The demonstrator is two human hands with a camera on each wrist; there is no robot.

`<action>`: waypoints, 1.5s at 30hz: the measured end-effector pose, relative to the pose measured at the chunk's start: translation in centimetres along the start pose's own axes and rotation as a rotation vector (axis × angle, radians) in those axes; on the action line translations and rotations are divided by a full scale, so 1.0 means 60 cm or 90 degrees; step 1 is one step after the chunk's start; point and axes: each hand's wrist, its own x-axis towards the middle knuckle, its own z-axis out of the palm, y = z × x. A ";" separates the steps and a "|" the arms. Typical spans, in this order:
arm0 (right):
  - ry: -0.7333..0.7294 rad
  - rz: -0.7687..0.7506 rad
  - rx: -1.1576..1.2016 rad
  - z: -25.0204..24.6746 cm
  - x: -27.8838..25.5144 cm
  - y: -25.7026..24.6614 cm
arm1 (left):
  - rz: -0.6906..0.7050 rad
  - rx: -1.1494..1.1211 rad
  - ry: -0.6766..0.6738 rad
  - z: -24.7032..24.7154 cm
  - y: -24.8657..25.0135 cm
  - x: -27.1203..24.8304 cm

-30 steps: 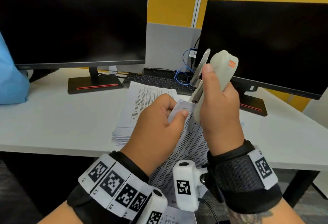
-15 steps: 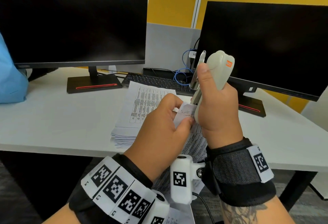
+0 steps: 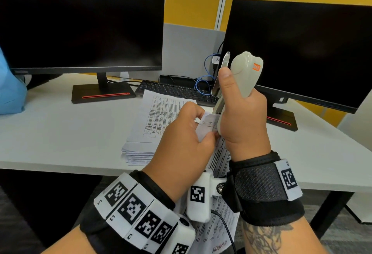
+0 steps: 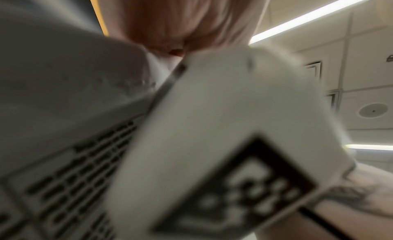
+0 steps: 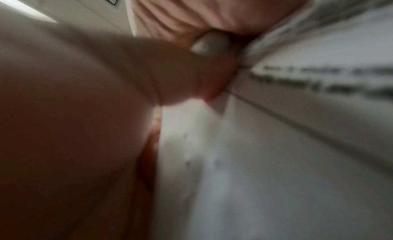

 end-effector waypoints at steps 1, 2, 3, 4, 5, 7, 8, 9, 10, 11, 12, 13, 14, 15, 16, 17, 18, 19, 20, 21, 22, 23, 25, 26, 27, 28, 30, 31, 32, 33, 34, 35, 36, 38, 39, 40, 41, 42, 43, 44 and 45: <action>0.005 -0.004 -0.001 0.000 0.000 0.001 | -0.001 -0.002 -0.002 0.001 0.001 0.000; 0.010 -0.003 -0.001 -0.001 0.000 0.001 | -0.003 -0.005 -0.004 0.002 0.003 0.001; 0.011 -0.001 0.001 -0.002 0.001 0.003 | -0.008 -0.007 -0.007 0.001 0.005 0.001; 0.011 0.008 0.007 -0.002 0.001 0.003 | -0.011 -0.005 -0.010 -0.001 0.006 0.002; 0.006 0.025 0.019 -0.002 0.002 0.006 | -0.013 -0.001 -0.015 -0.004 0.005 0.005; -0.007 0.061 0.057 -0.005 0.004 0.009 | -0.013 0.000 -0.018 -0.012 0.001 0.008; -0.005 0.068 0.069 -0.009 0.005 0.008 | -0.009 -0.006 -0.019 -0.017 -0.002 0.009; 0.001 0.065 0.072 -0.013 0.007 0.008 | -0.003 -0.013 -0.021 -0.021 -0.004 0.009; 0.012 0.059 0.073 -0.018 0.008 0.006 | 0.010 -0.023 -0.023 -0.024 -0.006 0.008; 0.023 0.047 0.077 -0.023 0.008 0.005 | 0.030 -0.036 -0.024 -0.026 -0.009 0.006; 0.034 0.033 0.081 -0.028 0.007 0.004 | 0.059 -0.049 -0.021 -0.027 -0.013 0.004; 0.046 0.012 0.081 -0.033 0.004 0.003 | 0.090 -0.063 -0.014 -0.029 -0.016 0.002; 0.063 -0.009 0.078 -0.037 0.000 0.001 | 0.122 -0.077 -0.004 -0.032 -0.020 0.000; 0.076 -0.036 0.072 -0.041 -0.006 0.001 | 0.158 -0.081 0.008 -0.035 -0.024 -0.001; 0.087 -0.062 0.065 -0.044 -0.012 0.000 | 0.197 -0.073 0.018 -0.038 -0.027 -0.001; 0.092 -0.087 0.060 -0.045 -0.018 0.000 | 0.230 -0.062 0.025 -0.040 -0.031 -0.001; 0.090 -0.106 0.056 -0.046 -0.024 -0.002 | 0.251 -0.057 0.030 -0.042 -0.033 -0.001; 0.083 -0.122 0.054 -0.045 -0.027 -0.002 | 0.260 -0.059 0.034 -0.043 -0.035 -0.001; 0.079 -0.133 0.055 -0.045 -0.029 -0.002 | 0.266 -0.059 0.035 -0.044 -0.036 -0.001; 0.073 -0.143 0.059 -0.044 -0.029 -0.001 | 0.274 -0.053 0.036 -0.044 -0.036 0.000; 0.070 -0.148 0.064 -0.043 -0.029 0.000 | 0.281 -0.044 0.038 -0.044 -0.037 0.000; 0.065 -0.153 0.067 -0.042 -0.029 0.001 | 0.287 -0.039 0.038 -0.045 -0.038 0.000; 0.060 -0.159 0.064 -0.042 -0.028 0.003 | 0.286 -0.045 0.037 -0.048 -0.039 0.001; 0.059 -0.160 0.062 -0.042 -0.028 0.003 | 0.283 -0.047 0.037 -0.050 -0.038 0.002; 0.058 -0.157 0.060 -0.040 -0.028 0.001 | 0.278 -0.046 0.038 -0.051 -0.036 0.002; 0.058 -0.148 0.061 -0.038 -0.029 -0.002 | 0.272 -0.044 0.044 -0.050 -0.032 0.001; 0.053 -0.131 0.062 -0.037 -0.029 -0.003 | 0.236 -0.053 0.068 -0.048 -0.028 0.001; 0.052 -0.124 0.062 -0.035 -0.029 -0.005 | 0.200 -0.071 0.073 -0.046 -0.024 0.003; 0.045 -0.117 0.063 -0.033 -0.028 -0.008 | 0.164 -0.089 0.074 -0.045 -0.021 0.004; 0.035 -0.103 0.063 -0.031 -0.027 -0.008 | 0.136 -0.101 0.073 -0.044 -0.019 0.006; 0.028 -0.084 0.058 -0.028 -0.025 -0.009 | 0.115 -0.105 0.072 -0.045 -0.018 0.008; 0.017 -0.064 0.051 -0.025 -0.022 -0.009 | 0.096 -0.110 0.070 -0.045 -0.017 0.010; 0.004 -0.041 0.050 -0.021 -0.019 -0.009 | 0.081 -0.113 0.068 -0.046 -0.015 0.011; -0.024 0.007 0.061 -0.012 -0.015 -0.011 | 0.063 -0.112 0.061 -0.043 -0.011 0.012; -0.031 0.026 0.066 -0.008 -0.014 -0.011 | 0.059 -0.113 0.058 -0.041 -0.009 0.012; -0.035 0.040 0.069 -0.005 -0.013 -0.012 | 0.057 -0.117 0.057 -0.039 -0.007 0.011; -0.038 0.048 0.066 -0.003 -0.013 -0.012 | 0.056 -0.120 0.057 -0.037 -0.004 0.011; -0.041 0.055 0.061 -0.001 -0.014 -0.013 | 0.055 -0.121 0.057 -0.036 -0.003 0.010; -0.043 0.058 0.055 0.000 -0.014 -0.012 | 0.053 -0.121 0.056 -0.036 -0.001 0.009; -0.043 0.060 0.049 0.000 -0.015 -0.013 | 0.051 -0.121 0.056 -0.036 -0.001 0.009; -0.045 0.059 0.044 0.000 -0.016 -0.013 | 0.049 -0.121 0.055 -0.037 0.000 0.008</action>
